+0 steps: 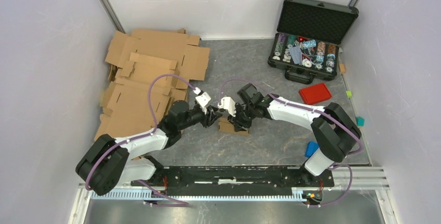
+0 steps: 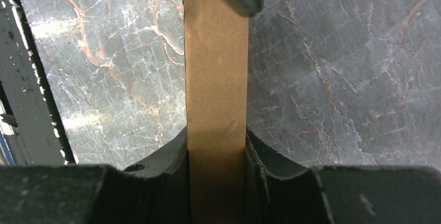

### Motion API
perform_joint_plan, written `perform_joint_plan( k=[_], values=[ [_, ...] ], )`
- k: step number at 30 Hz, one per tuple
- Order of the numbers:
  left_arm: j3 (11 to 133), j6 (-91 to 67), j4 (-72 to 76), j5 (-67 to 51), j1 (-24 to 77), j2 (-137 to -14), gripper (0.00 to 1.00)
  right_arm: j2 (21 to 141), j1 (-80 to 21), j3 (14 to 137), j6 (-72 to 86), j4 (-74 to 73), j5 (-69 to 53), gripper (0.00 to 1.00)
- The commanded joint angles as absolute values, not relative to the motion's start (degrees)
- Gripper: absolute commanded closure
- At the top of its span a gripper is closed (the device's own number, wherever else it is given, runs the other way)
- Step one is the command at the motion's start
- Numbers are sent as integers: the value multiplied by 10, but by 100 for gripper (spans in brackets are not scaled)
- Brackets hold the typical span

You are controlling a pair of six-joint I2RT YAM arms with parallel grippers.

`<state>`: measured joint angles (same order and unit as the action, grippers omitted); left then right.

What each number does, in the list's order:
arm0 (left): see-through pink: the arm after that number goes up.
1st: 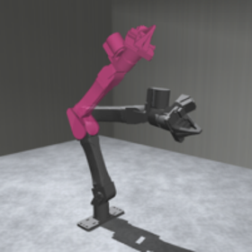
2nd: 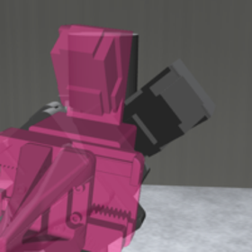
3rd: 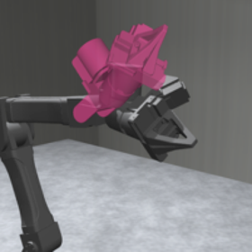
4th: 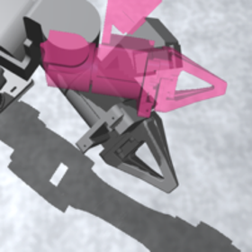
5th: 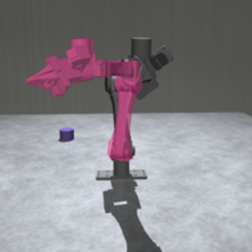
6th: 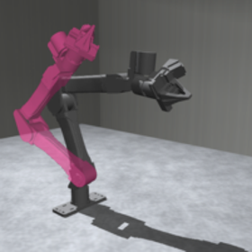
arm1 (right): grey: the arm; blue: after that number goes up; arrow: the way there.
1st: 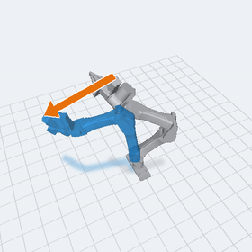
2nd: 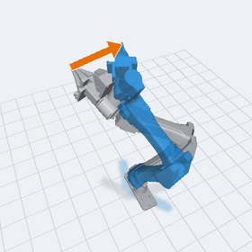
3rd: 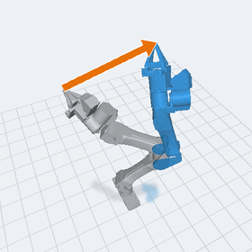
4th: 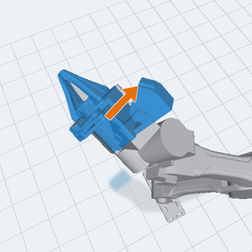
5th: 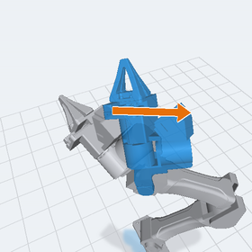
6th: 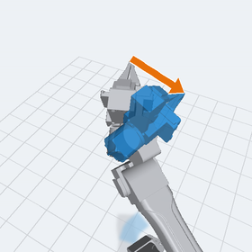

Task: Fold the paper box
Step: Close the paper box at the center of the board.

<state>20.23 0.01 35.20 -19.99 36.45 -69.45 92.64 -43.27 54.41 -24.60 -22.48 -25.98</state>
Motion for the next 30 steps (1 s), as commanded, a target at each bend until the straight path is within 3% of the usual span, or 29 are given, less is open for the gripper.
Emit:
perform_joint_plan(
  k=[1,3,7,9,20,24,30],
  values=[
    [220,-2,368,-209,366,-693,60,932,-439,548,-254,-245,-285,83],
    [221,-2,361,-210,366,-689,61,933,-439,548,-255,-243,-285,83],
    [208,-2,353,-206,366,-658,44,932,-439,549,-256,-243,-274,84],
    [206,24,335,-194,366,-643,41,930,-435,554,-267,-253,-264,84],
    [192,25,333,-92,365,-599,36,940,-355,625,-294,-306,-299,84],
    [237,-37,313,-71,364,-615,34,949,-355,647,-237,-266,-278,100],
    [331,-69,247,-47,357,-629,32,1009,-354,719,-214,-281,-224,100]
  ],
)
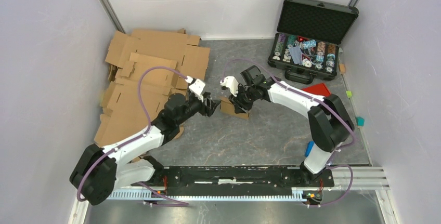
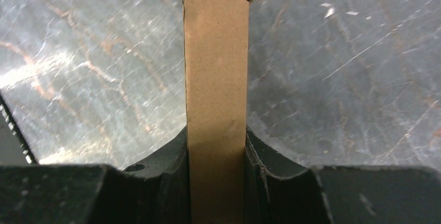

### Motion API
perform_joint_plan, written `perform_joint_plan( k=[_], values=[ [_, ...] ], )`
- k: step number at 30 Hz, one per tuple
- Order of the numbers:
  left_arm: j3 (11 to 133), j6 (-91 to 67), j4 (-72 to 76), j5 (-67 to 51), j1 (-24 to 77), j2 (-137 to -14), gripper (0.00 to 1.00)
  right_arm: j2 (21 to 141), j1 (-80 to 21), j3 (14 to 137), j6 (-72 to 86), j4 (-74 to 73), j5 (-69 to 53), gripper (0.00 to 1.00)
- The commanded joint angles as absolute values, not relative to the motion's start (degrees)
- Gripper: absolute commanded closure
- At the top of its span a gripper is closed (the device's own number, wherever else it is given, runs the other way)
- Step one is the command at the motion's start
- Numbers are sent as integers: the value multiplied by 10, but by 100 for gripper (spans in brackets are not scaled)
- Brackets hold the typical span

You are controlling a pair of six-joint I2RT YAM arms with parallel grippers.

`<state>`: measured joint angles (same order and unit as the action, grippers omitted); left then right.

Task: Fold the paper box
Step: Close the paper box at the center of the board.

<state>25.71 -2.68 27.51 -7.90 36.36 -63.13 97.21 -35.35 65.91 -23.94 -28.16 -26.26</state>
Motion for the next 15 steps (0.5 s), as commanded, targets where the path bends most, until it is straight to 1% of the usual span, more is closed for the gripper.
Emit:
perform_joint_plan(
  k=[1,2,5,10,13,15],
  values=[
    [354,-75,233,-46,353,-630,31,1021,-354,738,-213,-292,-216,100],
    [381,-79,215,-52,348,-634,29,1034,-353,762,-212,-306,-212,100],
    [473,-81,139,-77,335,-661,28,1060,-342,819,-212,-342,-248,100],
    [593,-35,31,-124,304,-726,28,1073,-316,881,-274,-389,-262,99],
    [626,-11,14,-176,270,-748,30,1098,-283,920,-322,-442,-284,100],
    [612,17,42,-197,259,-747,30,1118,-262,940,-359,-486,-311,100]
  ],
)
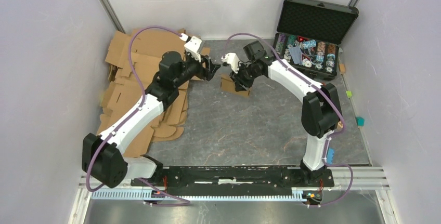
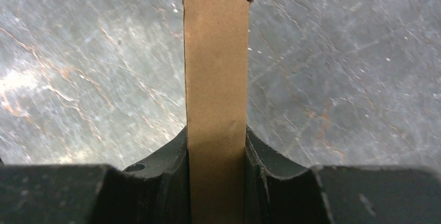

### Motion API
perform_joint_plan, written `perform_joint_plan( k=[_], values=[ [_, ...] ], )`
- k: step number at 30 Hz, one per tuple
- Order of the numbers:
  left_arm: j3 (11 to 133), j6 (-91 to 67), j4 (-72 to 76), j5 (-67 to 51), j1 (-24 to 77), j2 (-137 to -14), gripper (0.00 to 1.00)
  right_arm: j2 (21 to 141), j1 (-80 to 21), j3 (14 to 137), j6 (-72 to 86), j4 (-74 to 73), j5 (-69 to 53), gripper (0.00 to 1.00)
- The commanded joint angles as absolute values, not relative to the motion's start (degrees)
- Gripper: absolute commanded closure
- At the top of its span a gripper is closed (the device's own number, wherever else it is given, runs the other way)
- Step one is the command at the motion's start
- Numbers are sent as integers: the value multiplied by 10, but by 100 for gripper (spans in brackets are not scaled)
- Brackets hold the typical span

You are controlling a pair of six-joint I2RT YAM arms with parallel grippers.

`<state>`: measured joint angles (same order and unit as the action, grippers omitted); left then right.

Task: Fold the paper box
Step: Close the paper box at the center of the board.

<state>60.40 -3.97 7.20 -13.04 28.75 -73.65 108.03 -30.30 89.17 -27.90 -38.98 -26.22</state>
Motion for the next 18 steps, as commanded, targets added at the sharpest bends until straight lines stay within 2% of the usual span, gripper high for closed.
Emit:
perform_joint_plan(
  k=[1,5,11,18],
  values=[
    [600,38,66,-213,258,-747,29,1127,-253,951,-370,-501,-321,100],
    [568,124,116,-263,257,-775,30,1143,-230,958,-379,-523,-339,100],
    [541,256,181,-302,257,-828,33,1092,-228,860,-396,-462,-373,100],
    [530,347,287,-343,259,-901,33,1117,-227,890,-409,-470,-416,100]
  ],
)
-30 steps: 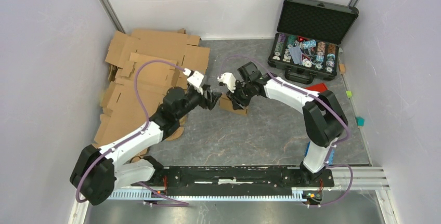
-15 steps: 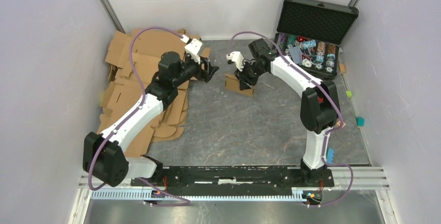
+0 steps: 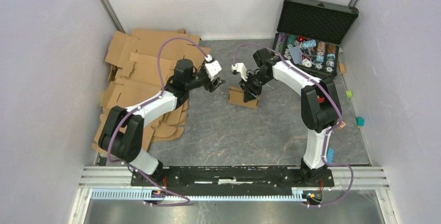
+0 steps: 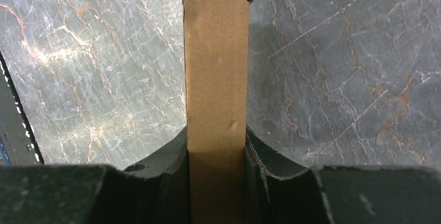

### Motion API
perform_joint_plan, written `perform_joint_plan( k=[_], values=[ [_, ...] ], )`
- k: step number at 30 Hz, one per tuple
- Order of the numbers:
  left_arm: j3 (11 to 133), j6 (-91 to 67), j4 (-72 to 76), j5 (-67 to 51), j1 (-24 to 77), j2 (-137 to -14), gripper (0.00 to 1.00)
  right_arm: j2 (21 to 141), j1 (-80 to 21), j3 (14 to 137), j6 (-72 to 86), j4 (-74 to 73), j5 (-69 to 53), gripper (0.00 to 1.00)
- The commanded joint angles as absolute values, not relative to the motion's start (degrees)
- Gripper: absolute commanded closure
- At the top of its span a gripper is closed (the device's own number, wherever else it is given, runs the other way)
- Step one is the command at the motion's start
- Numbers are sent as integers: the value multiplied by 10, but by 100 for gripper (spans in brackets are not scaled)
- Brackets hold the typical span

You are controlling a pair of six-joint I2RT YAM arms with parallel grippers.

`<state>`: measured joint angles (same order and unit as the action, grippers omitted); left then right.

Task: Fold the paper box
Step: Close the paper box at the center of the board.

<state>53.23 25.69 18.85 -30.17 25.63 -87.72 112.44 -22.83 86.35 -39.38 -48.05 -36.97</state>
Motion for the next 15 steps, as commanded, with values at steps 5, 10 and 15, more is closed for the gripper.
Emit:
perform_joint_plan(
  k=[5,10,15],
  values=[
    [492,449,272,-291,297,-895,32,1130,-228,903,-375,-436,-415,100],
    [496,485,237,-270,317,-880,32,1150,-228,905,-379,-444,-383,100],
    [515,503,205,-268,330,-901,36,1159,-228,913,-376,-453,-377,100]
  ],
)
